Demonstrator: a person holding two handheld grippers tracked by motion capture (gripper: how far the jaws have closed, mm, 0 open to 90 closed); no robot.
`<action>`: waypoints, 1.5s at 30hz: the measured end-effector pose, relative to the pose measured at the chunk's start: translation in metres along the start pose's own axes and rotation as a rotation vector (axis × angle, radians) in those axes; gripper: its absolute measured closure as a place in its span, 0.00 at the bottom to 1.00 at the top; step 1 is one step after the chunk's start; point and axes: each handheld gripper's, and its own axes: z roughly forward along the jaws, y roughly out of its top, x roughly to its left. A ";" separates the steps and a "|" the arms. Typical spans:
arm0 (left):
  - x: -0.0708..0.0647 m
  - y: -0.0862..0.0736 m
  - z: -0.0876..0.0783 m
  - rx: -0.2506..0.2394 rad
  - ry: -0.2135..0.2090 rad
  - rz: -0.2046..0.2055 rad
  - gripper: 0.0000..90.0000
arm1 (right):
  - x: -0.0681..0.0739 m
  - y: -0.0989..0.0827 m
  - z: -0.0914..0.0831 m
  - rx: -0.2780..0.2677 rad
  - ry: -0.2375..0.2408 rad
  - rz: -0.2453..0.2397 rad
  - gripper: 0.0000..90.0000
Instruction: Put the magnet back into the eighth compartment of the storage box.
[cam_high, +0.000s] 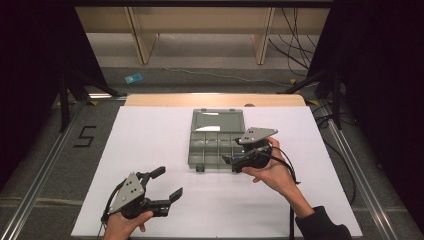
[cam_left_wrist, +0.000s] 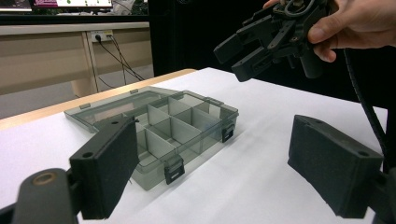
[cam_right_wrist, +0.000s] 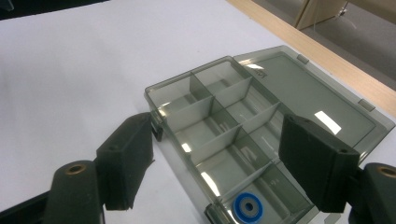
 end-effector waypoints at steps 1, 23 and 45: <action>0.000 0.000 0.000 0.000 0.001 -0.003 0.18 | 0.000 -0.001 0.000 -0.013 -0.009 -0.008 0.30; 0.000 0.000 0.000 -0.002 0.003 -0.003 0.18 | 0.012 -0.014 -0.012 -0.102 0.017 0.030 0.28; 0.000 0.000 0.000 0.000 0.005 -0.004 0.18 | 0.018 -0.028 -0.023 -0.169 0.034 0.074 0.27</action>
